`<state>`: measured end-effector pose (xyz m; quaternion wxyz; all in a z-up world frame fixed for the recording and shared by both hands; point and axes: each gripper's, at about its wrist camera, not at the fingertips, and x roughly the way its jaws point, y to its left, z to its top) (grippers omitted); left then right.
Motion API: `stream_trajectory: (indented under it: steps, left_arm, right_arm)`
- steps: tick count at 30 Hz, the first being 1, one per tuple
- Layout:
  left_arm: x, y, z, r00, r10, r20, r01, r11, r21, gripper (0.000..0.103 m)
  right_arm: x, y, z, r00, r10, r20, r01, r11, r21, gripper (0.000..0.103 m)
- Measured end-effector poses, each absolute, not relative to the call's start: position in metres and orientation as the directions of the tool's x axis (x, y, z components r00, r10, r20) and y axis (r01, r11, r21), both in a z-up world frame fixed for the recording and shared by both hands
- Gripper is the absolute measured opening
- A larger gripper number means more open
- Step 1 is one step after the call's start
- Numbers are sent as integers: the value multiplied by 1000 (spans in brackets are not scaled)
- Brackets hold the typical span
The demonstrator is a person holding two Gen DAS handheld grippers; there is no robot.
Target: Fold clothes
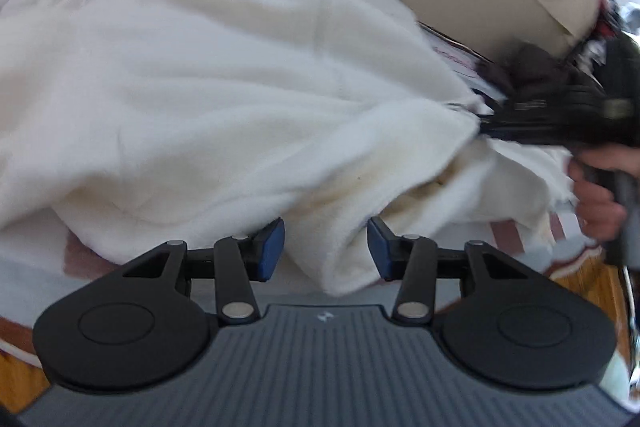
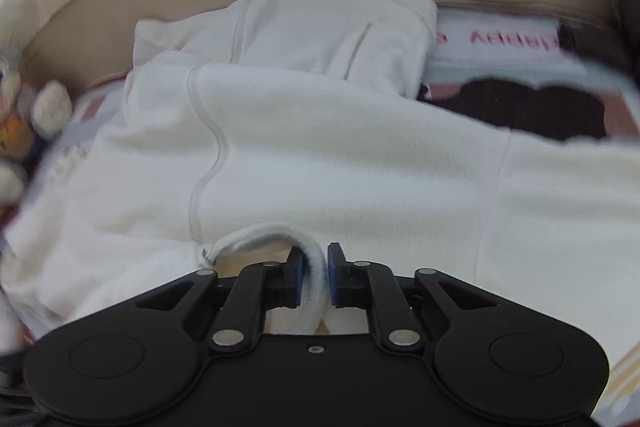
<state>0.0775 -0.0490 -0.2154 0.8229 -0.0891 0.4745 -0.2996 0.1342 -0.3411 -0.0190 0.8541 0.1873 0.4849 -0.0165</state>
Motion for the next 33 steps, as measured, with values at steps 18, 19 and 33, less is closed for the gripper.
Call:
stream_trajectory:
  steps: [18, 19, 33]
  left_arm:
    - [96, -60, -233, 429, -387, -816, 295, 914, -279, 18]
    - [95, -56, -233, 433, -391, -812, 284, 914, -289, 18]
    - [52, -18, -136, 590, -453, -668, 275, 891, -362, 7]
  right_arm:
    - [103, -282, -50, 488, 50, -872, 72, 993, 97, 13]
    - [99, -283, -45, 492, 59, -869, 66, 992, 105, 12]
    - [42, -274, 47, 560, 137, -817, -100, 990, 97, 10]
